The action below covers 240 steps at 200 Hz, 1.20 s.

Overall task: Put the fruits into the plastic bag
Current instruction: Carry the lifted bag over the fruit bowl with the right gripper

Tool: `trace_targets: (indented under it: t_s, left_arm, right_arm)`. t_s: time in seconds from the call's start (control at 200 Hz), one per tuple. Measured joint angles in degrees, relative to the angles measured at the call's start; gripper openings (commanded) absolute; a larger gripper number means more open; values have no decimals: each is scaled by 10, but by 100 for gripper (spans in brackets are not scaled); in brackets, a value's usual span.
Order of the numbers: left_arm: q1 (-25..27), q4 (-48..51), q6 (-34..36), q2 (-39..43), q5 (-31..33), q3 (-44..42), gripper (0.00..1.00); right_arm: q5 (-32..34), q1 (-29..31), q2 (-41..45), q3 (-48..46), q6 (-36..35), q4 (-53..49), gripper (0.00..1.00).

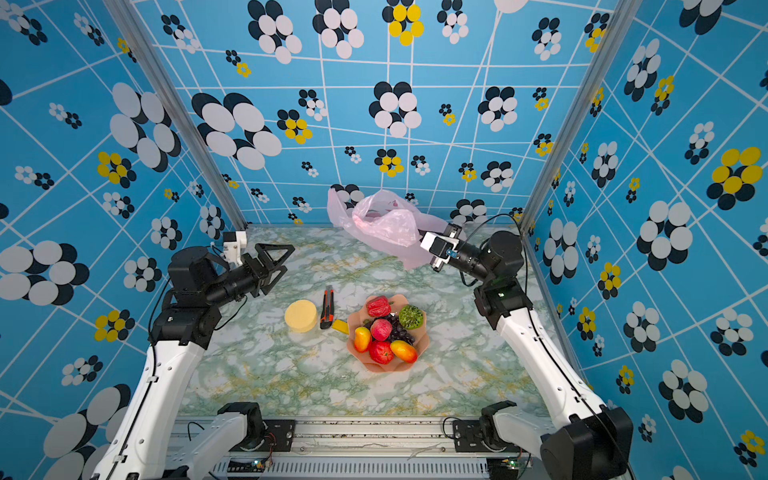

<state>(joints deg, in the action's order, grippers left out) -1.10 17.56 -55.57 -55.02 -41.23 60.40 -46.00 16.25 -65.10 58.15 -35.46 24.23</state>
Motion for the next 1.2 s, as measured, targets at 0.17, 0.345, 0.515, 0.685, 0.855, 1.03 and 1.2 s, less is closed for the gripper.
trace_targets:
  t_s: [0.17, 0.345, 0.515, 0.685, 0.855, 1.03, 1.2]
  left_arm:
    - [3, 17, 1, -19, -10, -21, 99]
    - [9, 81, 36, -67, -16, -21, 98]
    - [9, 121, 55, -103, -25, -19, 94]
    - [10, 131, 59, -147, -35, -2, 91]
    - [17, 141, 61, -171, -39, 23, 90]
    - [28, 139, 60, -197, -46, 31, 87]
    - [37, 119, 50, -226, -56, 31, 79]
  right_arm:
    - [-35, 26, 30, -102, 3, -9, 0]
    - [-56, 49, 49, -138, 5, -43, 0]
    - [-68, 50, 89, -139, 0, -68, 0]
    - [-75, 50, 101, -146, -9, -90, 0]
    - [-82, 51, 104, -157, -12, -105, 0]
    - [-84, 51, 106, -163, -13, -106, 0]
    - [-84, 55, 107, -164, -17, -111, 0]
